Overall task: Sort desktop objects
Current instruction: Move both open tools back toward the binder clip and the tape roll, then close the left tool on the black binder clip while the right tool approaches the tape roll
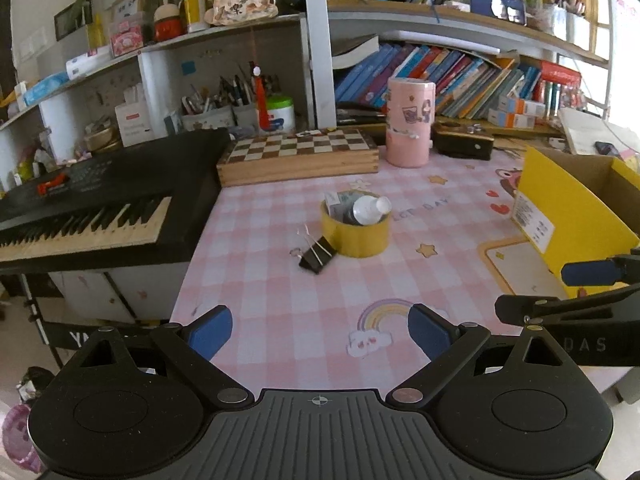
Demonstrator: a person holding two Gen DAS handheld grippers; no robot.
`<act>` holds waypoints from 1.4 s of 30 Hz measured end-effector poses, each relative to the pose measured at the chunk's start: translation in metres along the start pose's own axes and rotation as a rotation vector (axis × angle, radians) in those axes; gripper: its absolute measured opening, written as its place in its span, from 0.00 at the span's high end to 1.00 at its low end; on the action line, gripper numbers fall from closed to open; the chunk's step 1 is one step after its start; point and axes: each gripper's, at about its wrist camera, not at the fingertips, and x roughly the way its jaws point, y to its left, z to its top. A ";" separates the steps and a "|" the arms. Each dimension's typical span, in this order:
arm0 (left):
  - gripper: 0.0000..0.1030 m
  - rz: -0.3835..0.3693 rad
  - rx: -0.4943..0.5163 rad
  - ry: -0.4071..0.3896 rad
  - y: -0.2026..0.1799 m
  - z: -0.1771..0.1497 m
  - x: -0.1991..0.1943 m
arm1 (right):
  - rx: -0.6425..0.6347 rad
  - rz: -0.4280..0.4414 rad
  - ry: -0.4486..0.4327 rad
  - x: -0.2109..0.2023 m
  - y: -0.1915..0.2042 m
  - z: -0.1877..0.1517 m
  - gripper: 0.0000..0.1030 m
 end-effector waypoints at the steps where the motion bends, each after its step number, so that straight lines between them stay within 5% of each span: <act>1: 0.06 0.005 0.000 0.001 -0.001 0.003 0.003 | -0.002 0.005 -0.001 0.003 -0.002 0.004 0.27; 29: 0.07 0.142 -0.054 0.074 -0.004 0.043 0.106 | -0.018 0.134 -0.001 0.094 -0.036 0.077 0.22; 42: 0.50 0.146 -0.051 0.145 -0.010 0.050 0.175 | -0.017 0.137 0.025 0.109 -0.046 0.082 0.23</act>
